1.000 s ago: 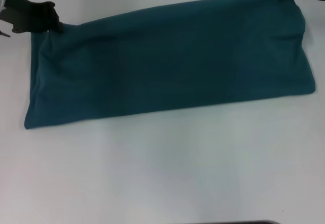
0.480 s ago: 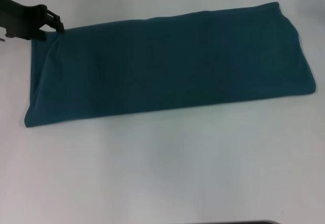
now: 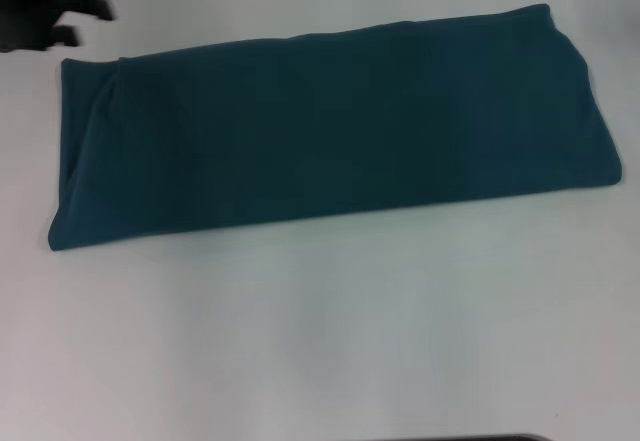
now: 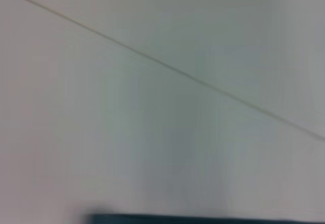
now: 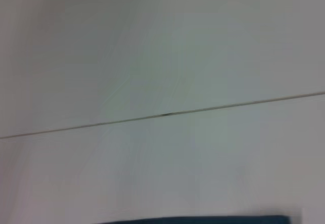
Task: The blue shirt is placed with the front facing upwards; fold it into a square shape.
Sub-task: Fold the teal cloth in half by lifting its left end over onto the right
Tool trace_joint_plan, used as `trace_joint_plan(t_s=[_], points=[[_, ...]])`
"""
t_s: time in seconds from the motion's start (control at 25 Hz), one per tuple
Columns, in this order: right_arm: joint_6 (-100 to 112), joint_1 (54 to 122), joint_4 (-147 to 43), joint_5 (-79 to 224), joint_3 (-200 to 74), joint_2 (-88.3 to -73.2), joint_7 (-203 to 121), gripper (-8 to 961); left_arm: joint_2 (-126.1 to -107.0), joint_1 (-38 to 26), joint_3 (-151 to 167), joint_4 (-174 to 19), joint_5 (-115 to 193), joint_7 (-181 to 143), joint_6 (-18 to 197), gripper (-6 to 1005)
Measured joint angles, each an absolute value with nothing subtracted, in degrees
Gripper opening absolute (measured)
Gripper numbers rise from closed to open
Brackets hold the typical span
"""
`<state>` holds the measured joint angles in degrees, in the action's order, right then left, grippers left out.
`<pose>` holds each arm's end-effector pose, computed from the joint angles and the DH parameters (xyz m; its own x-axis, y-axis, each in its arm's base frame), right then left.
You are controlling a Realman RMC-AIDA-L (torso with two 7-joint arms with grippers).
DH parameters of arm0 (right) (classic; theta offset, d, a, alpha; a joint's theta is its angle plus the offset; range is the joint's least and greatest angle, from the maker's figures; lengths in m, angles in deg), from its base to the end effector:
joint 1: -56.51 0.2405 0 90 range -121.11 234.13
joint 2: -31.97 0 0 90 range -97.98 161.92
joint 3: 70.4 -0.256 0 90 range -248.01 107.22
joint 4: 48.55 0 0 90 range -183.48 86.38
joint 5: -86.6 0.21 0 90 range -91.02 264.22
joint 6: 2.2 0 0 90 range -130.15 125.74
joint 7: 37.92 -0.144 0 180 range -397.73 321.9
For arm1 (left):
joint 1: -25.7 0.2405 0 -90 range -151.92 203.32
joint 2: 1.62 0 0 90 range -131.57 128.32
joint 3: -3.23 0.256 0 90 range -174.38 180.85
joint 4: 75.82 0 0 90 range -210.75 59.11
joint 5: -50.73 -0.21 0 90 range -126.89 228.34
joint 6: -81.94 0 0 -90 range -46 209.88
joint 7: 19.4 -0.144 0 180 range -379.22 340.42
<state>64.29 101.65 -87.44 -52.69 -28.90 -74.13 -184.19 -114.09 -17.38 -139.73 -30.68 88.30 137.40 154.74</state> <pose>0.2712 0.4485 0.1043 0.3030 -0.8111 -0.5002 -0.9307 -0.1389 -0.3385 -0.2661 0.4247 0.0737 0.0825 0.8613 0.5013 0.9854 0.0046 -0.1700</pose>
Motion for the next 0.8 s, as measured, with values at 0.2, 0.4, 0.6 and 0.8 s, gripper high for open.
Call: trace_joint_plan(t_s=[0.2, 0.4, 0.6, 0.8], points=[[74.27, 96.79, -91.16, -38.55, -31.19, -75.79, -170.59, 888, -116.18, -13.62, -139.68, -29.14, 101.23, 131.38, 160.04, 604], [81.80, 86.59, -92.22, -20.72, -34.83, -80.69, -152.22, 907, -118.05, -8.76, -139.67, -29.43, 110.60, 127.56, 161.87, 608], [86.32, 77.69, -91.63, -15.35, -35.61, -84.71, -142.86, 907, -120.18, -4.83, -139.97, -34.73, 118.79, 120.68, 159.55, 611], [87.95, 73.17, -89.63, -14.90, -37.70, -87.16, -138.46, 907, -122.24, -5.24, -139.82, -41.84, 119.92, 119.89, 150.81, 614]])
